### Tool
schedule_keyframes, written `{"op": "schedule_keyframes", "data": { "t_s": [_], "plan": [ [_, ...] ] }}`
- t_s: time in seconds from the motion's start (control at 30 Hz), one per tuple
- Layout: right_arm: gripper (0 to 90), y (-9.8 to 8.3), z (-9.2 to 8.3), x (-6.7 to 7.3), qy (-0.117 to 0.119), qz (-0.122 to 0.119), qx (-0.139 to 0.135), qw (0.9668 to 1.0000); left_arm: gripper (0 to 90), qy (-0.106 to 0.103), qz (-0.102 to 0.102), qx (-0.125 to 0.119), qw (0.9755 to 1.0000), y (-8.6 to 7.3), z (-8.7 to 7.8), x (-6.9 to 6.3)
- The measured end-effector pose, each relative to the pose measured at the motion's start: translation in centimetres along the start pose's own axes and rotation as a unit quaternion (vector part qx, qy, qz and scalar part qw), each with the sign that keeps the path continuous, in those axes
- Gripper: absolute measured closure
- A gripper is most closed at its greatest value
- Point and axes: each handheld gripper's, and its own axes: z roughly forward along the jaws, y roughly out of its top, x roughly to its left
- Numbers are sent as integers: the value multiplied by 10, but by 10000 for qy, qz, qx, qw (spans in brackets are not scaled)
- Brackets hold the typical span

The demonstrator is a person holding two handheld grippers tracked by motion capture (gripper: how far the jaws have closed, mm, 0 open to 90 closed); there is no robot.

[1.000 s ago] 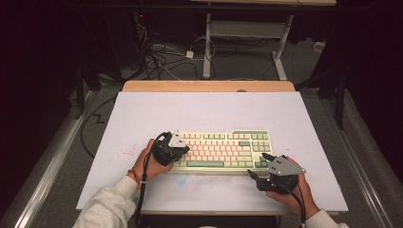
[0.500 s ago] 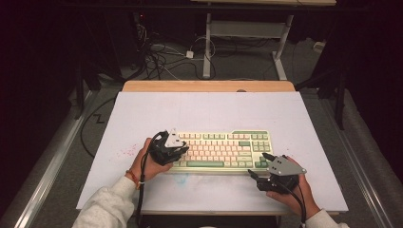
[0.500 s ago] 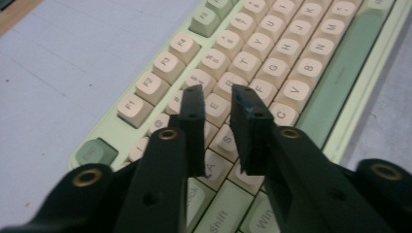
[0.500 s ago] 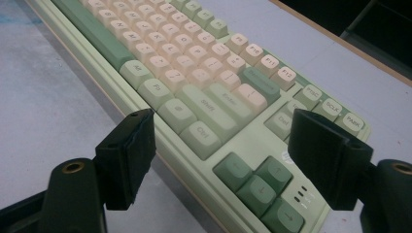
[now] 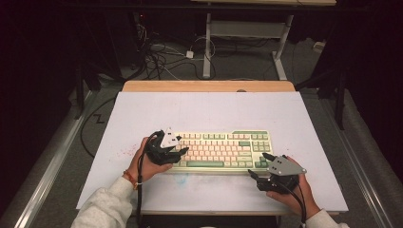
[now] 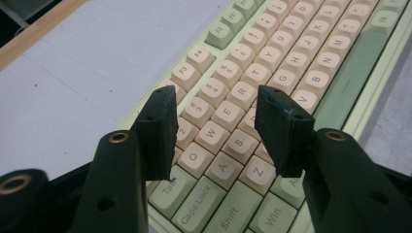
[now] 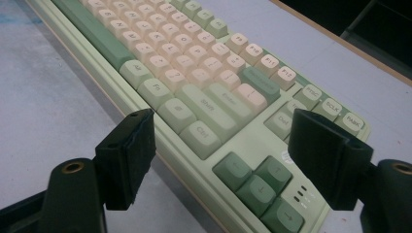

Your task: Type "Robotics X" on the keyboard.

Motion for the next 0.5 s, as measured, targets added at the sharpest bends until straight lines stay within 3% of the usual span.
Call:
{"op": "schedule_keyframes", "data": {
  "t_s": [0.33, 0.5],
  "plan": [
    [255, 0, 0, 0, 1, 0, -8, 10000, 410, 62, 26, -114, 9999, -2, -4, -3],
    [255, 0, 0, 0, -1, 1, -6, 10000, 305, 66, -29, -166, 9998, -1, -6, -6]
  ]
}}
